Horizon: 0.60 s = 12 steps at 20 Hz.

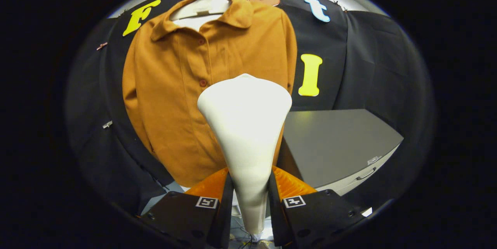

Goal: Iron the clothes twice with a garment steamer, once on the left side and once on the right side.

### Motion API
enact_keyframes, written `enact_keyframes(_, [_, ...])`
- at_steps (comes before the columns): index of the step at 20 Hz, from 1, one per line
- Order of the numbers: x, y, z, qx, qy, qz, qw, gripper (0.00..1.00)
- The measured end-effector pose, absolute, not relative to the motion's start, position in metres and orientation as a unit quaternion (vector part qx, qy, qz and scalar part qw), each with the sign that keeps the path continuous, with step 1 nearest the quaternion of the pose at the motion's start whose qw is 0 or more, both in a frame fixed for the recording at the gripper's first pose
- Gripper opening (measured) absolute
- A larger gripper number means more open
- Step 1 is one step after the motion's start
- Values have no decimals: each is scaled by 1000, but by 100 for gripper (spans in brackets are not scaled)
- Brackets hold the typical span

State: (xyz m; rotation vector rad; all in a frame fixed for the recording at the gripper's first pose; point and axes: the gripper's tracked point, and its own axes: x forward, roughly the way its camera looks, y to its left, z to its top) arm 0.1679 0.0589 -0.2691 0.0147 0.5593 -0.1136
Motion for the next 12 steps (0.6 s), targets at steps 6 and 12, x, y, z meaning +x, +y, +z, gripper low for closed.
enact_keyframes(6, [157, 41, -194, -3, 150, -46, 988, 46])
enact_keyframes(12, [128, 27, -143, -15, 84, -37, 996, 46])
